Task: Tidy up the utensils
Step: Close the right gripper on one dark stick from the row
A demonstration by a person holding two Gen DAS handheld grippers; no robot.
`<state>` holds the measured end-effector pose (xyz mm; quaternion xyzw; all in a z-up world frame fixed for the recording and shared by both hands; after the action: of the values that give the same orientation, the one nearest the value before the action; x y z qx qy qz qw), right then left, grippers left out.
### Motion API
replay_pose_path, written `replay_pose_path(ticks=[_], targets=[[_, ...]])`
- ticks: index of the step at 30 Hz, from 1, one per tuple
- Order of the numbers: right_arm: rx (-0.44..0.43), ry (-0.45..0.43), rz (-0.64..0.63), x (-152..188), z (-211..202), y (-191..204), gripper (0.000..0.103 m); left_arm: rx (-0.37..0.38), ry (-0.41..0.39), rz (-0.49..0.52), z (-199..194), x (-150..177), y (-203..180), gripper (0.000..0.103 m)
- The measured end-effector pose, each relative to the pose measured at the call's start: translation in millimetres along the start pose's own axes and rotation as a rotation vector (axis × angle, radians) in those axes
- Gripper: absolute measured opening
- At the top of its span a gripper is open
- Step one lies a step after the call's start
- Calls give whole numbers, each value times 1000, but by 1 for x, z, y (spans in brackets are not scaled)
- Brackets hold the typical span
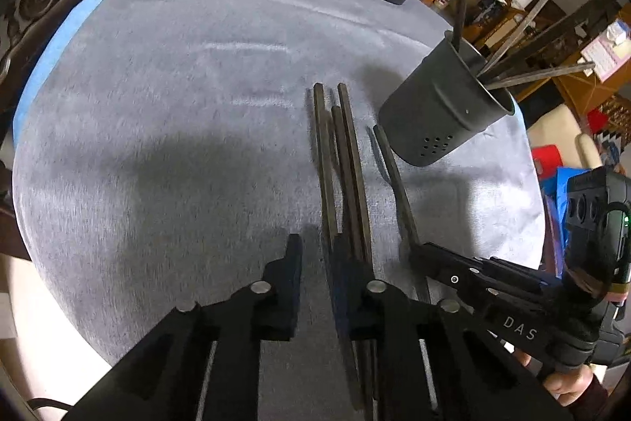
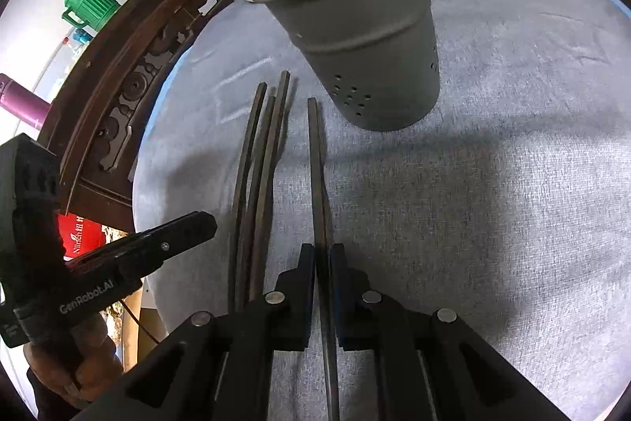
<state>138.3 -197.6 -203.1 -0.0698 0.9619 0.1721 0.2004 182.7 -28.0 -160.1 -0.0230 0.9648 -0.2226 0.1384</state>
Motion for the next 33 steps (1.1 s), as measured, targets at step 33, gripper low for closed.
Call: replay_pose_path(ticks=[33], targets=[[37,80,-25,6,-2,8,12,-21,90,-45,13,1,24,12]])
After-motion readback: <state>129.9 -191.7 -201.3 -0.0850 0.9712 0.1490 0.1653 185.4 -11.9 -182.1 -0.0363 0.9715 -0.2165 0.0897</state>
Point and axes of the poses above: each gripper's, at about its wrist camera, not at the fingertips, and z roughly the way its jaws point, y to its left, x to its underside, the point moved 2 cm from there along z, roughly the way its jaws point, and after that the axes turned 15 degrees about -z, right-handed, at the moved point
